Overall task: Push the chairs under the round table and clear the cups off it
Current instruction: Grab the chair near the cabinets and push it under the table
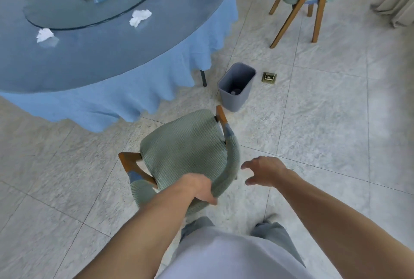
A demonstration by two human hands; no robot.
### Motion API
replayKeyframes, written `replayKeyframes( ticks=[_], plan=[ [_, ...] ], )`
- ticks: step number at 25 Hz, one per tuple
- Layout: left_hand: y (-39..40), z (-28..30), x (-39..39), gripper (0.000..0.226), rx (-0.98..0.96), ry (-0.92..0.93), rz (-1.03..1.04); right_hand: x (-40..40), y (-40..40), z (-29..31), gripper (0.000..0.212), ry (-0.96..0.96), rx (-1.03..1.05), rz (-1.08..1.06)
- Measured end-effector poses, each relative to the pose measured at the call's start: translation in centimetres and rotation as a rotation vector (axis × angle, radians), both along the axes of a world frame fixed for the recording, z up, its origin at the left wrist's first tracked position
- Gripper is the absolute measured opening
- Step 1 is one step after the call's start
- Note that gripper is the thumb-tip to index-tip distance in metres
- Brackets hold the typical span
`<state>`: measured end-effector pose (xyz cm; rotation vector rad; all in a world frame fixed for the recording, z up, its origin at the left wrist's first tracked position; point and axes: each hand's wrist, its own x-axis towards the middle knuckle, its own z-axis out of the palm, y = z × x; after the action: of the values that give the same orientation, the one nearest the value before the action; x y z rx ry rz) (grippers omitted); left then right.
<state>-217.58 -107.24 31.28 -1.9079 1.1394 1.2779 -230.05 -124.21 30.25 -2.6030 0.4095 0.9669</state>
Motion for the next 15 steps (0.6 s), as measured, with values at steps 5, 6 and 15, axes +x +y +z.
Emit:
replayKeyframes(
  ticks=[5,6,15],
  plan=[
    [-11.6,1.3,-3.9,0.049,-0.122,-0.078,-0.12,-11.5,-11.8,1.0,0.049,0.003,-0.069,-0.363],
    [-13.9,1.3,-4.4,0.05,-0.161,-0.054,-0.115,-13.2,-13.6,1.3,0.049,-0.005,-0.094,-0.402],
    [-33.1,1.4,-9.8,0.059,-0.416,-0.003,-0.292,-20.4,-24.7,3.4,0.046,-0.088,-0.172,-0.64]
  ],
)
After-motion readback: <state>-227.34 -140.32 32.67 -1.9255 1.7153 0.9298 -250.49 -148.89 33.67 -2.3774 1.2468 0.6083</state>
